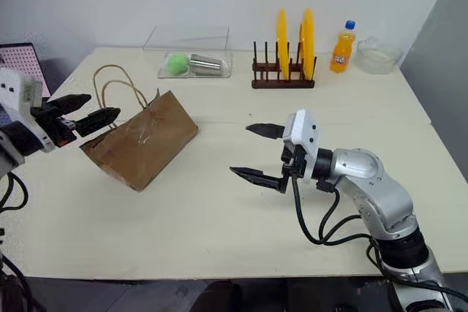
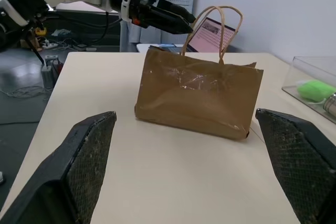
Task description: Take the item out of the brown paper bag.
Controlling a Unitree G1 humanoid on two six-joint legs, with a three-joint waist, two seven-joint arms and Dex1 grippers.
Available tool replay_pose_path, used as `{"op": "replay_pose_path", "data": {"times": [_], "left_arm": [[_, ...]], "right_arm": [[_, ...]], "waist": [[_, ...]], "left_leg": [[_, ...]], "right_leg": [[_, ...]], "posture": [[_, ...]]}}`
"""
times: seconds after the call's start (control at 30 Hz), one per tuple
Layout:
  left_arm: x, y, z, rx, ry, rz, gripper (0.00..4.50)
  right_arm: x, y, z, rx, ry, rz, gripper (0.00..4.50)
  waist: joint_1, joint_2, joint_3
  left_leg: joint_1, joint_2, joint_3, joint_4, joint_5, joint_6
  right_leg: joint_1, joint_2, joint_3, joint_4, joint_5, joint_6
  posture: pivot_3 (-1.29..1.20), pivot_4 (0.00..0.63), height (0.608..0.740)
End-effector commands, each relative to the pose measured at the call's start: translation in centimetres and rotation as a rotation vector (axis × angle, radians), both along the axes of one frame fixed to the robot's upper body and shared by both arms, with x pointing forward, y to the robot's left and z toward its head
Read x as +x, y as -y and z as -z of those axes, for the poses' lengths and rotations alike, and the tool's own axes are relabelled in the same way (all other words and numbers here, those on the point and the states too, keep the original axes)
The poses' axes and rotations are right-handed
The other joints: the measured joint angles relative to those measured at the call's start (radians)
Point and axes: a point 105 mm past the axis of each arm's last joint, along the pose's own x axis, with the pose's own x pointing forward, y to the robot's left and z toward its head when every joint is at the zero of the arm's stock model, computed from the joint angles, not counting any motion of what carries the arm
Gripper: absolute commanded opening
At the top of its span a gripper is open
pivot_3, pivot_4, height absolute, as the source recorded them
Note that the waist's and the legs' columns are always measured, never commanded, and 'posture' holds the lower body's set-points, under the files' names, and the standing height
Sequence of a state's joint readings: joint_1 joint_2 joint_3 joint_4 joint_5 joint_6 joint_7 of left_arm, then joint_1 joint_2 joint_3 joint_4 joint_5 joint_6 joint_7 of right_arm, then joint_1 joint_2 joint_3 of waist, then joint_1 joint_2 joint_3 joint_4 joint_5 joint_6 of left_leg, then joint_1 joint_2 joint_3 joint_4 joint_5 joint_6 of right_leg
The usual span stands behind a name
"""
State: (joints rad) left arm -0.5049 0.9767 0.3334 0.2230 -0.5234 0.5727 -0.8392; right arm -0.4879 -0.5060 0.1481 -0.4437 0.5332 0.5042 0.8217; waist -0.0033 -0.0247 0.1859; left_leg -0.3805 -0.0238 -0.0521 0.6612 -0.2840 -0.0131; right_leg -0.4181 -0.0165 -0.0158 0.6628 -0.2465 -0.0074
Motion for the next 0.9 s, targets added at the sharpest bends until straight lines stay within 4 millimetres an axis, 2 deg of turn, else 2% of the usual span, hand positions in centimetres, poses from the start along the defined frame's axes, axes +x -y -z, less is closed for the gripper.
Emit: {"op": "replay_pose_path", "data": {"times": [0.03,0.23,0.43,0.57,0.9], "left_arm": [[0.9,-0.3,-1.6,0.054,0.046,0.015,4.49],[3.3,-0.4,-2.9,0.064,0.064,0.021,4.49],[3.8,-0.6,-3.3,0.074,0.062,0.041,4.49],[3.8,-0.7,-3.3,0.077,0.042,0.062,3.61],[4.5,-0.5,-4.4,0.089,0.075,0.073,0.47]], "right_arm": [[-0.8,0.0,-1.1,0.014,0.049,-0.003,4.5],[-0.8,0.0,-1.3,0.015,0.058,0.015,4.5],[-0.8,0.1,-1.4,0.013,0.063,0.026,4.5],[-0.8,0.1,-1.4,0.012,0.064,0.032,4.5],[-0.9,0.1,-1.1,0.007,0.055,0.035,4.5]], "waist": [[0.0,0.0,0.0],[0.0,0.0,0.0],[-0.003,0.0,0.0],[-0.003,0.0,0.0],[-0.003,0.0,0.0]], "left_leg": [[-0.003,0.0,0.0,0.0,0.0,0.0],[-0.004,-0.001,0.0,0.001,0.0,0.0],[-0.004,-0.001,0.001,0.001,0.0,0.0],[-0.004,-0.001,0.001,0.001,0.0,0.0],[-0.004,-0.001,0.001,0.002,0.0,0.0]], "right_leg": [[-0.002,0.0,0.0,0.001,0.001,-0.001],[-0.003,0.0,0.0,0.001,0.001,-0.001],[-0.003,0.0,0.0,0.002,0.001,-0.001],[-0.003,0.0,0.0,0.002,0.001,-0.001],[-0.003,0.0,0.0,0.003,0.001,-0.001]], "posture": [[0.0,0.15,0.74],[0.0,0.15,0.74],[0.0,0.15,0.74],[0.0,0.15,0.74],[0.0,0.15,0.74]]}}
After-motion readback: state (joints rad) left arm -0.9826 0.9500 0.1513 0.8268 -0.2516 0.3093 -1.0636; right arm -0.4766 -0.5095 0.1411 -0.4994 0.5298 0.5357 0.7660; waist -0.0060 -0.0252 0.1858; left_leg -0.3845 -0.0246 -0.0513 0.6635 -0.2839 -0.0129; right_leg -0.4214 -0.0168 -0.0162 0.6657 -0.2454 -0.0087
